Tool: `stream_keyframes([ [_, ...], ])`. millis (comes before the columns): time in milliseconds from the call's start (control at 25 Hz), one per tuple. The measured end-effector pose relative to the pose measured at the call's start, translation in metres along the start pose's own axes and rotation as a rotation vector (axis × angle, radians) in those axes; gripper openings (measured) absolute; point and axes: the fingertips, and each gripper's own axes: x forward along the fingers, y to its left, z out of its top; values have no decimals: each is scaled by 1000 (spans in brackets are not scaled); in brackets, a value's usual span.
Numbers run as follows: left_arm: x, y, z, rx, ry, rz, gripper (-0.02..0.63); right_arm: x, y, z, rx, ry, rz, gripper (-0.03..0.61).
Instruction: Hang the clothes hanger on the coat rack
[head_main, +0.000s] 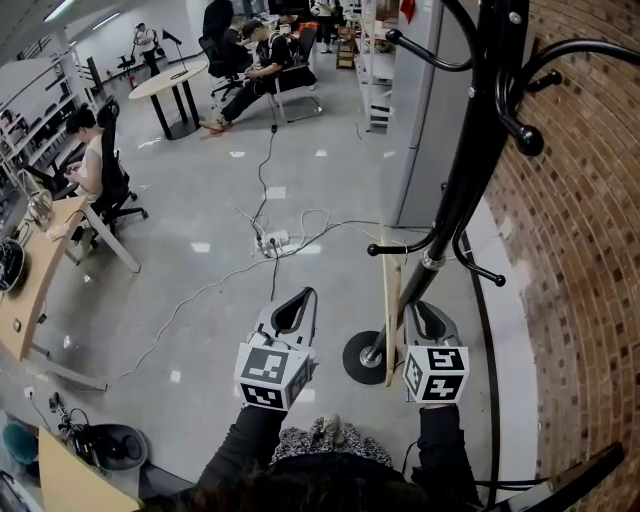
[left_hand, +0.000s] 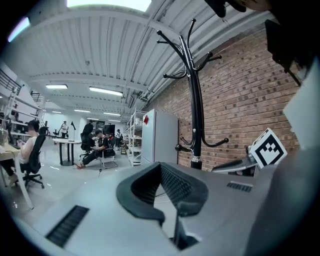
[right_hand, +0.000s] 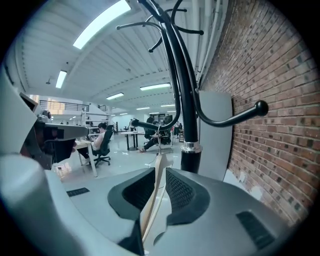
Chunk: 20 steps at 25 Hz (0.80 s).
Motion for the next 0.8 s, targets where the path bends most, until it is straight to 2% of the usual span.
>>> stream_keyframes([
  [400, -11, -25, 9, 17, -21, -23, 9, -54, -10, 41, -1, -141, -8, 60],
  [640, -20, -43, 12, 28, -31, -33, 8, -78, -15, 46, -19, -179, -30, 58],
  [800, -29, -54, 15, 29, -38, -33, 9, -93, -18, 46, -22, -191, -45, 14],
])
